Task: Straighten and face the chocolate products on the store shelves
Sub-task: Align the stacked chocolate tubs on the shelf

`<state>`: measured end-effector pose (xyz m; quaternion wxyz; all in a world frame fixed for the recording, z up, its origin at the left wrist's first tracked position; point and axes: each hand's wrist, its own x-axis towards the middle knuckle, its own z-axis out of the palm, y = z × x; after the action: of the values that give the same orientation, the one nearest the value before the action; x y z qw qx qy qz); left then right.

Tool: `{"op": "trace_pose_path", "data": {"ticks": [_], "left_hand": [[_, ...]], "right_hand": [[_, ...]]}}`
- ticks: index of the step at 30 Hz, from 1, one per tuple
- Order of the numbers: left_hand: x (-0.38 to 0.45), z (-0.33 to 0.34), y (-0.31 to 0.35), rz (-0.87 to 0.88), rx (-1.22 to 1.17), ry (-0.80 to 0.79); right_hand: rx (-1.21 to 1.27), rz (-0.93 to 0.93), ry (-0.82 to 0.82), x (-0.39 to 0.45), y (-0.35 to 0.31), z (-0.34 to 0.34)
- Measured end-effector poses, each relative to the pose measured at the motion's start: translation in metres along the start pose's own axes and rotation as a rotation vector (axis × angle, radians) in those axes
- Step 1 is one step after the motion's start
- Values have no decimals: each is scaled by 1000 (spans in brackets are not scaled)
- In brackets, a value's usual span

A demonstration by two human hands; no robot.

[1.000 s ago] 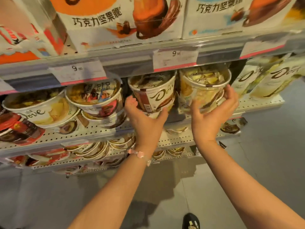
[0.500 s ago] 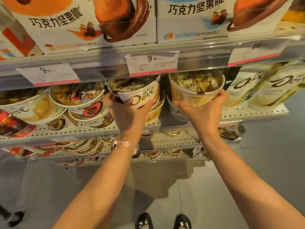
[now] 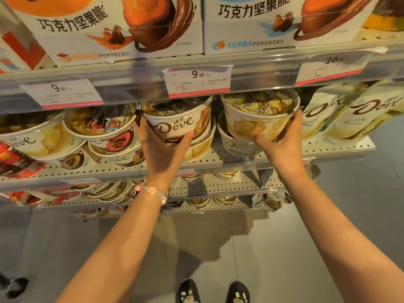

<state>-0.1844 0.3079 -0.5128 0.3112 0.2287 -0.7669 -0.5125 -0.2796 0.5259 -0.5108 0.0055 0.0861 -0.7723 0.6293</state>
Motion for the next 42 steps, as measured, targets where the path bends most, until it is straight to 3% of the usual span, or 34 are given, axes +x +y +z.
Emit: {"op": "trace_pose_path", "data": {"ticks": [5,9,21,34,42], "left_hand": [[-5,23,6,-157,150,119],[0,30,3,-159,208,176],[7,2,-1,-22,82,58],[4,6,1,5,87,70],[16,3,-1,41,123,27]], "right_hand": [[-94,1,169,-6,-3,26],[-173,-15,266,-4,-5,32],[-51,-24,97,-3,3,17],[40,4,122,-9,3,27],[-150,19,99,4,-2,25]]}}
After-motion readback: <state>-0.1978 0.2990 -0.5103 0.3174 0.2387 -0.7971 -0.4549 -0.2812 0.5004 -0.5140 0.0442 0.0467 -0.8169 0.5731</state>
